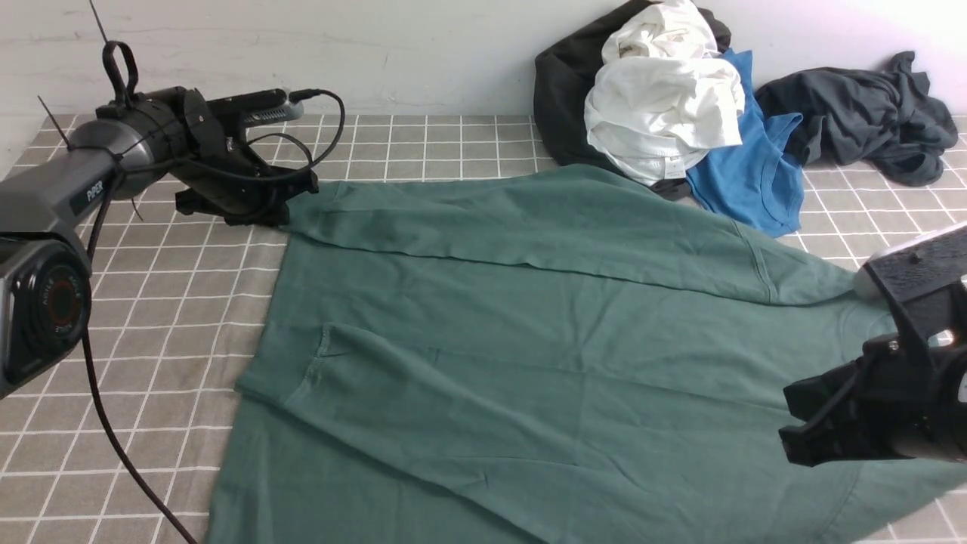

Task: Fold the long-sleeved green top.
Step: Use the left arm to clamp the cuff farthest from it, then use the left arm to drag and drop the cuff onto the cuff closest to the left arm

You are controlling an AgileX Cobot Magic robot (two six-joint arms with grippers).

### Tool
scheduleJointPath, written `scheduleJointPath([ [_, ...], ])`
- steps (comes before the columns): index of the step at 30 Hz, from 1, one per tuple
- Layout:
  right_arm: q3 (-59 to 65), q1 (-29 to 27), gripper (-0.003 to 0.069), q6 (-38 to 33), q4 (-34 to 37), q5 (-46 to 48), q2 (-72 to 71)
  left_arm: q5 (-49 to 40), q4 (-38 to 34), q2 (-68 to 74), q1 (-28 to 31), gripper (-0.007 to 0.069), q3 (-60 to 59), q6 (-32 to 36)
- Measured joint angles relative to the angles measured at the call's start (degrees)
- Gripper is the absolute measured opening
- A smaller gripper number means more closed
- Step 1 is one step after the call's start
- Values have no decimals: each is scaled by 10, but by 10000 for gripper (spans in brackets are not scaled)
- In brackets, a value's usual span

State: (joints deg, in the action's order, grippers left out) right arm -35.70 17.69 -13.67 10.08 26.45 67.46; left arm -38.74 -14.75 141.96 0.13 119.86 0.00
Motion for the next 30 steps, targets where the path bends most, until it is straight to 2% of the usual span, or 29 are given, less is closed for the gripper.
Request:
scheduleJointPath([
  [3, 0, 0, -10, -4, 0, 0, 0, -21, -1, -14, 0, 13, 0, 13],
  [6, 0, 0, -10, -9, 0, 3, 0, -65, -1, -41, -2, 13, -1, 22],
  [10, 0, 0, -10, -12, 0, 9, 0, -251, 0, -145, -9, 13, 0, 54],
  [13, 0, 0, -10, -13, -2, 10, 0, -295, 22, -200, -23, 13, -42, 66],
  [14, 0, 0, -10, -13, -2, 10, 0, -297, 25, -209, -26, 13, -54, 66],
  [16, 0, 0, -10, -14, -2, 10, 0, -307, 72, -258, -46, 13, -157, 66],
  [17, 0, 0, -10, -13, -2, 10, 0, -307, 72, -258, -46, 13, -157, 66],
  [18, 0, 0, -10, -13, -2, 10, 0, -306, 88, -281, -52, 13, -228, 64],
  [19, 0, 0, -10, -13, -2, 10, 0, -305, 89, -284, -52, 13, -236, 64],
  [22, 0, 0, -10, -14, -2, 7, 0, -260, 105, -315, -55, 13, -344, 57],
  [30, 0, 0, -10, -14, -7, 5, 0, -204, 111, -362, -70, 13, -395, 46],
])
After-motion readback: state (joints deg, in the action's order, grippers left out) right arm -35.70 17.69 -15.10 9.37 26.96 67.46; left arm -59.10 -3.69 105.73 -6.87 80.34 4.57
